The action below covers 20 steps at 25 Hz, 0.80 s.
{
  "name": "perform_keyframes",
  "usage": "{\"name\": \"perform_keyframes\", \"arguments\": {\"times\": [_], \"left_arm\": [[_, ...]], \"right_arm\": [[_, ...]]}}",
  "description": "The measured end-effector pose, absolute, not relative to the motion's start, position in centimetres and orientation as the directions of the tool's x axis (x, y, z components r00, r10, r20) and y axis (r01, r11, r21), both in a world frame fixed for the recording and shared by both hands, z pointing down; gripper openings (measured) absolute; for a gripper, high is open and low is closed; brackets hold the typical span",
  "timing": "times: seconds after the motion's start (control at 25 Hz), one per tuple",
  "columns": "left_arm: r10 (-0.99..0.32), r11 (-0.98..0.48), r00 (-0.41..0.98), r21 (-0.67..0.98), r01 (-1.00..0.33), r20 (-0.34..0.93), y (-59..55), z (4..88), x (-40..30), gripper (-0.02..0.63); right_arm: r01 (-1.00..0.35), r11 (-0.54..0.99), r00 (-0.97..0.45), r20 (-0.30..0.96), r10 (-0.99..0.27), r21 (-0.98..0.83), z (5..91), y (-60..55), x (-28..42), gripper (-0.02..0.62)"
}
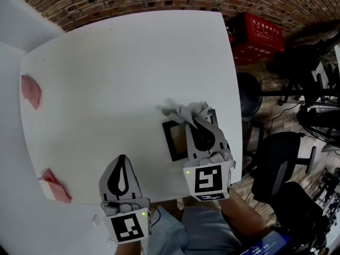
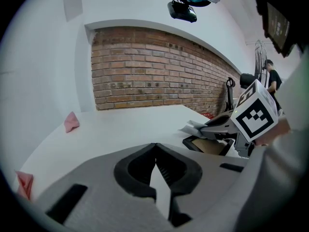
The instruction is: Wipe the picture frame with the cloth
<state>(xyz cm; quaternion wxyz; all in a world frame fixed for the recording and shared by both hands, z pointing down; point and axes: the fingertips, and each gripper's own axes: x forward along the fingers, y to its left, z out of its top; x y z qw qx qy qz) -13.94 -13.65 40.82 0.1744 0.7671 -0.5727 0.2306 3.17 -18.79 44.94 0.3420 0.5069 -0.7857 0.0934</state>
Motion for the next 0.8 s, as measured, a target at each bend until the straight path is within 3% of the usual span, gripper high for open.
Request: {"name": "perform_keyframes", "arguments": {"times": [0.8], "left_arm": [[-0.781, -0.335, 0.281, 0.004, -0.942, 0.558, -15.6, 40.8, -9.7, 0.009]], "right_arm": [[-0.881, 0.423, -0.208, 0.63, -0.748, 0.211, 45.0, -19.9, 7.7, 0.031]]}}
